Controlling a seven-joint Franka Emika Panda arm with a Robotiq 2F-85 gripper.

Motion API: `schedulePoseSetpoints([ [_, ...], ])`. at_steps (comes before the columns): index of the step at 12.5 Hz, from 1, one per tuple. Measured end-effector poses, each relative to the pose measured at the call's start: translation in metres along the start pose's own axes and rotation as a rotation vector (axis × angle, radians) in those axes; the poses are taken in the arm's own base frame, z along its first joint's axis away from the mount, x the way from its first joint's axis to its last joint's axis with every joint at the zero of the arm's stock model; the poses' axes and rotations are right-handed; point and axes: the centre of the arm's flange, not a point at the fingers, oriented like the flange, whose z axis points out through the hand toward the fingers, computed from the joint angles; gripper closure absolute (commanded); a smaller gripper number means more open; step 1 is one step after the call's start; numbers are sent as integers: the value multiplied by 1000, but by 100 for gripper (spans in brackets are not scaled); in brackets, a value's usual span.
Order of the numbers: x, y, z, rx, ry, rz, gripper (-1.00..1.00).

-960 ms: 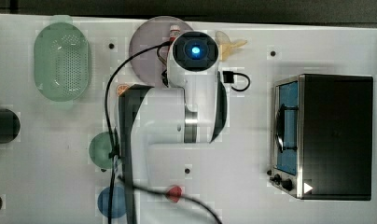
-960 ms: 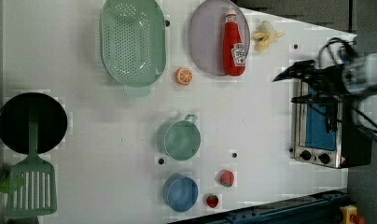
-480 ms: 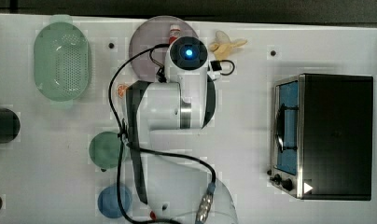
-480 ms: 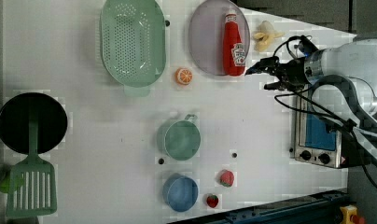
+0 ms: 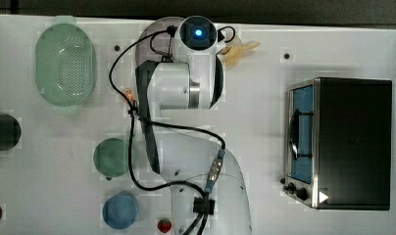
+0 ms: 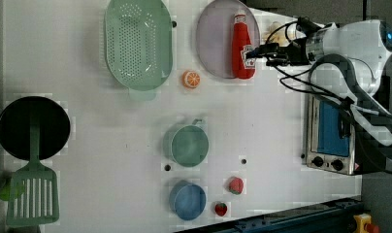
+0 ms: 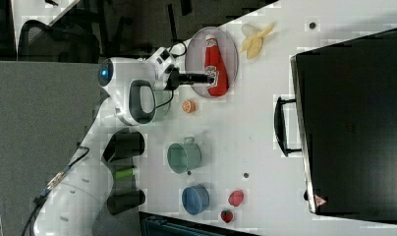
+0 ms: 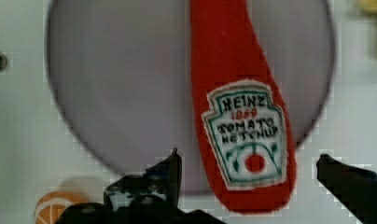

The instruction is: Pick ketchup from plate and place it on table.

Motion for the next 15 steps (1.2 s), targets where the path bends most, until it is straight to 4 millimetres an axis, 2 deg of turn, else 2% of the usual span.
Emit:
schedulePoseSetpoints([
  [5,12,1,59,-27,-27,-100,-100],
  [10,15,-7,106,-42,0,-151,-100],
  [11,17,-7,105,-45,6,-156,-91],
  [14,22,-9,95,-34,34,-148,-19],
  [15,23,-7,92,-37,40,-145,-18],
])
